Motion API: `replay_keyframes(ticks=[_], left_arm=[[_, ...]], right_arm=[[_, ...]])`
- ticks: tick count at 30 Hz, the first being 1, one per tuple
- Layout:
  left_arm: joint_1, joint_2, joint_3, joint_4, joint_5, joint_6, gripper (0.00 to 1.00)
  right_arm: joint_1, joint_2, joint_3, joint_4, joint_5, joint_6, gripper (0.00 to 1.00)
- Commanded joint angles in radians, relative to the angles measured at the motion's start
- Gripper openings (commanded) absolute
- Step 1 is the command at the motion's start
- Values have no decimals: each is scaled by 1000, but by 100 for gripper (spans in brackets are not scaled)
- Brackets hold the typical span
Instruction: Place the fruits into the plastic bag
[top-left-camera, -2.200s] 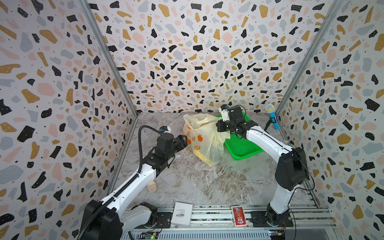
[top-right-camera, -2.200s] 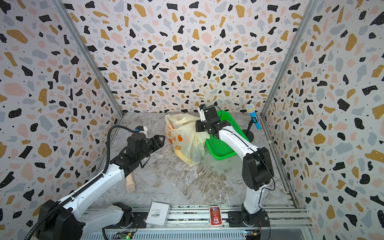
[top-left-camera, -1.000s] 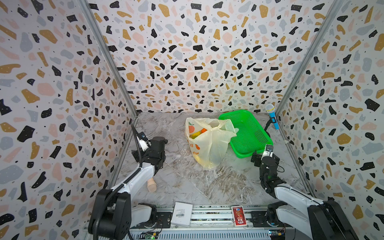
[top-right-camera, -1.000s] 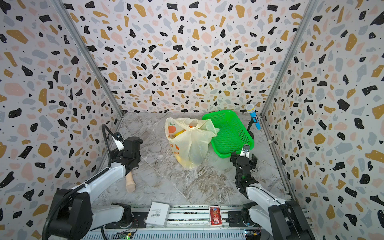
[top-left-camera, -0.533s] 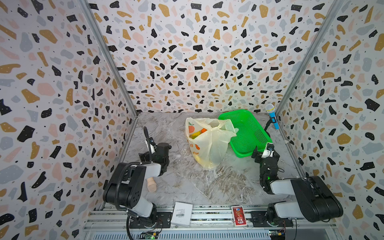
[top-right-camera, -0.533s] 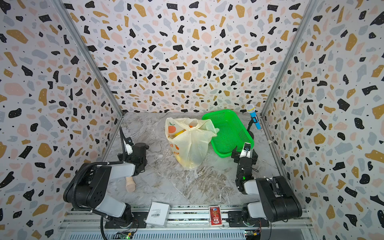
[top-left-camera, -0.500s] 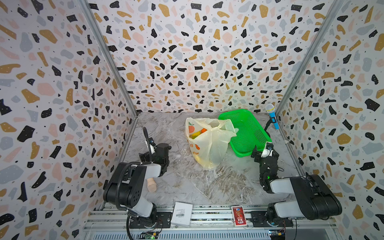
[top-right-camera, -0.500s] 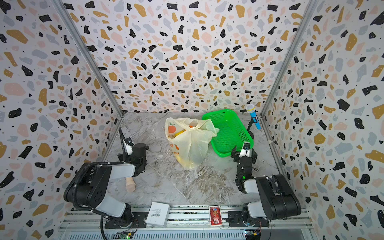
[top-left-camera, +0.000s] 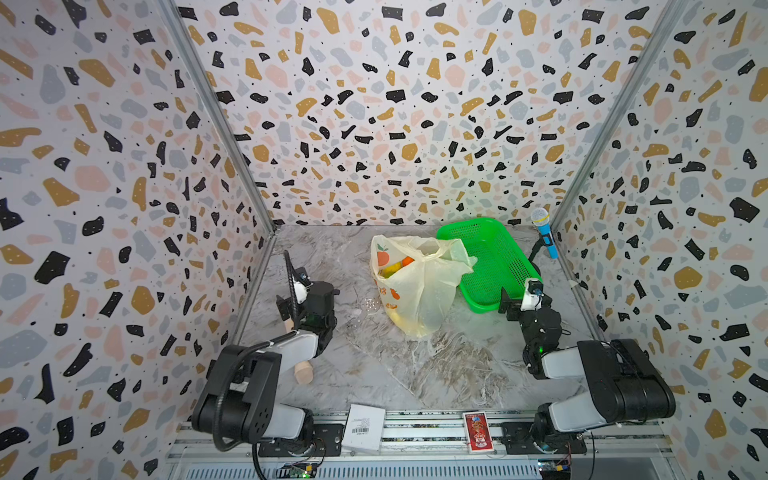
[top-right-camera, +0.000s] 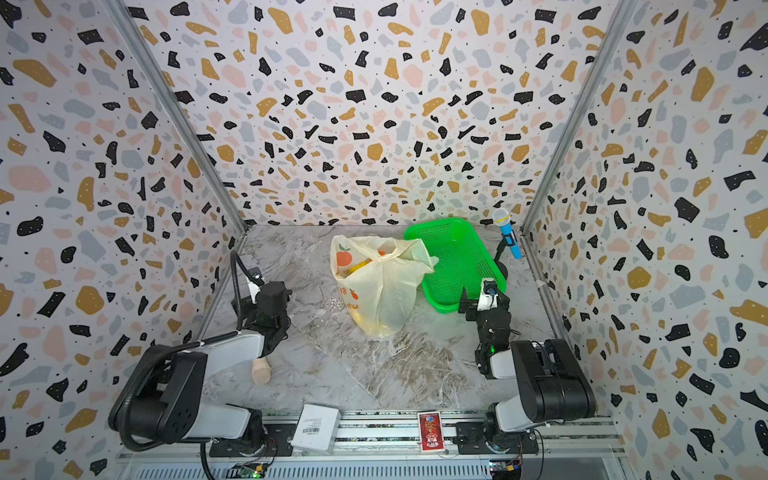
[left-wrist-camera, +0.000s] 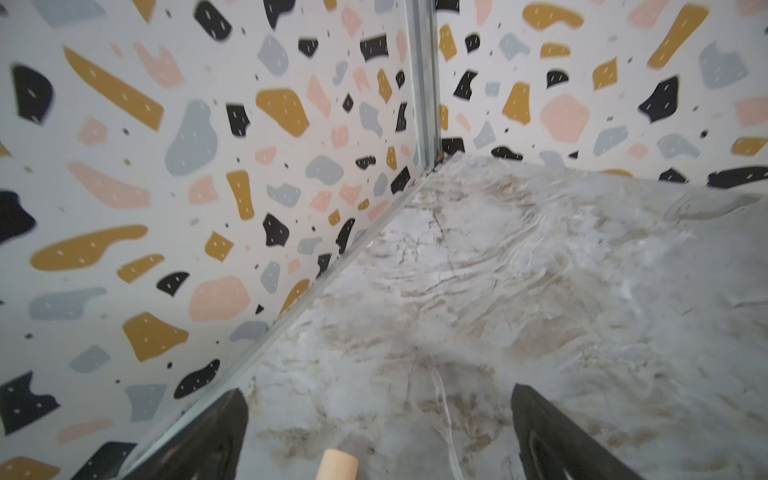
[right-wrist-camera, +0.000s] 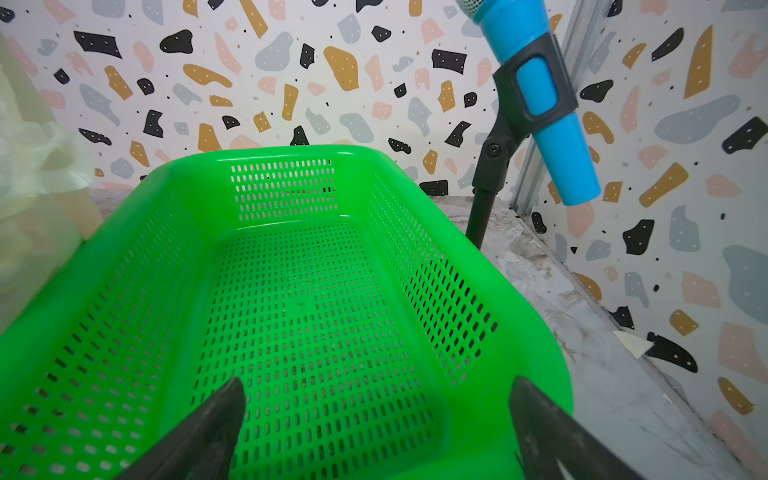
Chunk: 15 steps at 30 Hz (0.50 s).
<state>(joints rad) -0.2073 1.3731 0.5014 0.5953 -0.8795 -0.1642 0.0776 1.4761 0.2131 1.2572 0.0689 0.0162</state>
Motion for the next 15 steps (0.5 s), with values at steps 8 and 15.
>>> replay_keyframes(ticks=[8, 15], left_arm=[[57, 140, -114, 393, 97, 165, 99], [130, 78, -296, 628, 369, 165, 100]], right_arm=[[15, 4, 3, -47, -3, -35, 99], [16, 4, 2, -44, 1, -36, 99]])
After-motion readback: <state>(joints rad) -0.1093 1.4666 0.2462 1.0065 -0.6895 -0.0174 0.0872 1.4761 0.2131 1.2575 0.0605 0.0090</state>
